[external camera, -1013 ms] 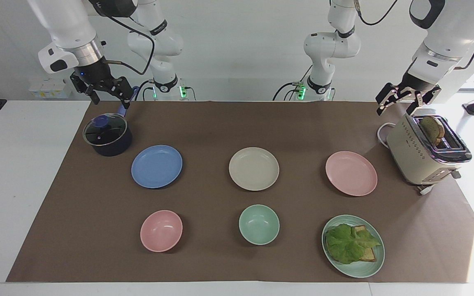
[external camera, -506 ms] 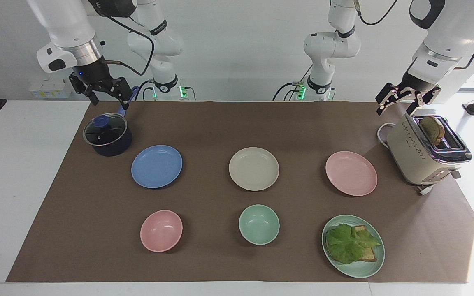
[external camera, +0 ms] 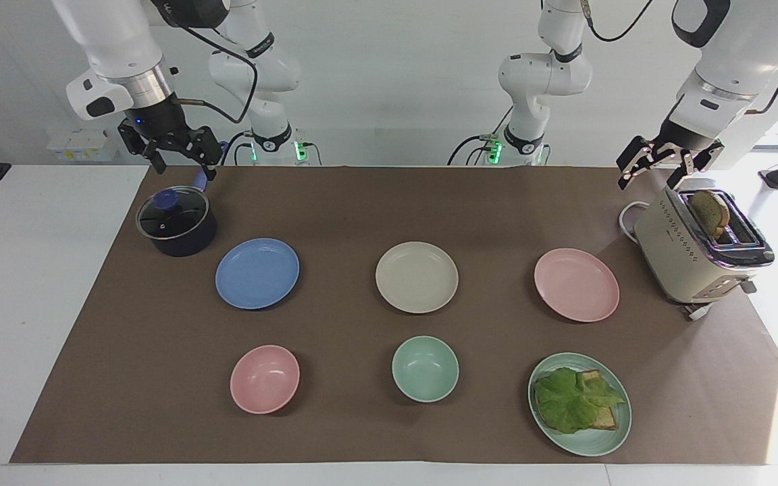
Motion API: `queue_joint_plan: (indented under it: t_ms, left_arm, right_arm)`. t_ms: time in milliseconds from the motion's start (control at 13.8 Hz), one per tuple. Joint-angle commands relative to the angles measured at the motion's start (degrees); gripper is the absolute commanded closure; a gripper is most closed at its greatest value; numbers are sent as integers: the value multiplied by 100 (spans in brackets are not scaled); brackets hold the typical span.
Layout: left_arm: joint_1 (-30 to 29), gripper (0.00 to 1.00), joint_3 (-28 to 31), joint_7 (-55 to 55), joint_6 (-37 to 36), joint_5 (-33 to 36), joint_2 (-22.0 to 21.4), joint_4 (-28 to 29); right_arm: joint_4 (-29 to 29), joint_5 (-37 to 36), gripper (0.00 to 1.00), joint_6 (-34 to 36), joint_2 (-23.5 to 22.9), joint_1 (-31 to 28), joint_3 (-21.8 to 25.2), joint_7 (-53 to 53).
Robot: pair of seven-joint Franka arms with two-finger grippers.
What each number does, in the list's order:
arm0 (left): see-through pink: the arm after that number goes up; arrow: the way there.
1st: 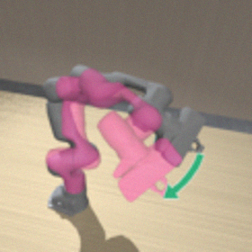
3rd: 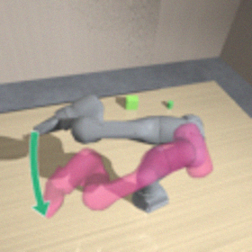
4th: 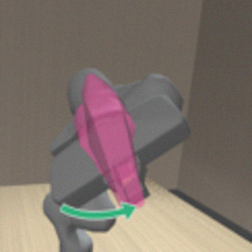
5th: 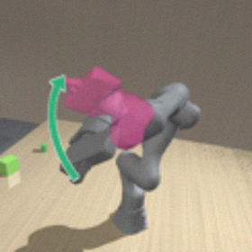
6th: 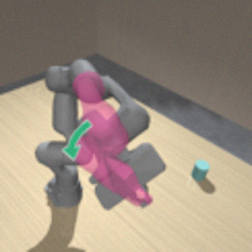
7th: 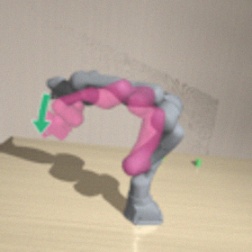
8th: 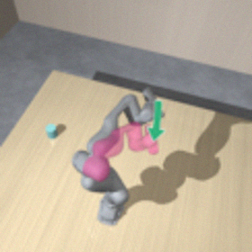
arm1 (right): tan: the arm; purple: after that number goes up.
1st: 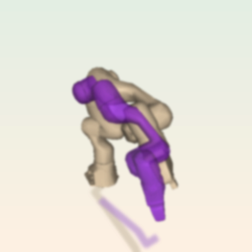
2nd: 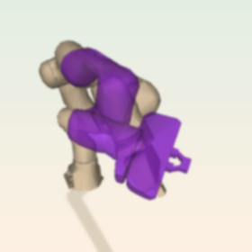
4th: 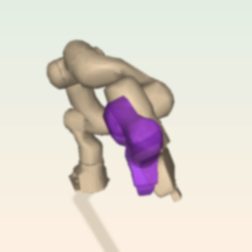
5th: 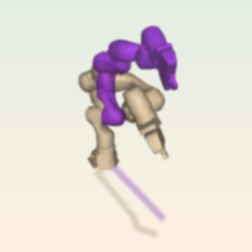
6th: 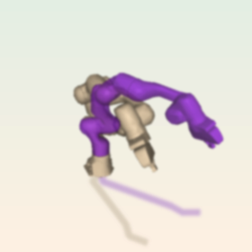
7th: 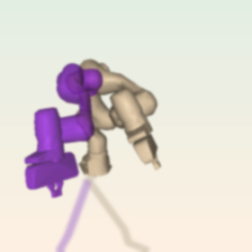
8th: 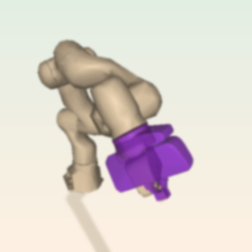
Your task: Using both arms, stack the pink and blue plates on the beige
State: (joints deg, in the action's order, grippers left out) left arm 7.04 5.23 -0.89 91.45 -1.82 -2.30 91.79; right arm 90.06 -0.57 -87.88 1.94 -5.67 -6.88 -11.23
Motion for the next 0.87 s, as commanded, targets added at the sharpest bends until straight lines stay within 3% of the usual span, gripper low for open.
queue_joint_plan:
  t_ms: [0,506,651,796]
  left_arm:
    - [-18,0,4,-34,-66,-56,-86,58]
    - [-273,0,13,10,-48,-65,-130,268]
    - [-413,0,13,27,170,-56,-121,750]
    - [-528,0,13,27,1028,-56,-130,1522]
  right_arm:
    - [135,48,0,-10,105,75,107,86]
    - [144,-48,0,-10,105,654,687,95]
    - [153,-75,0,-1,122,805,854,95]
    - [153,-75,0,-10,122,735,854,139]
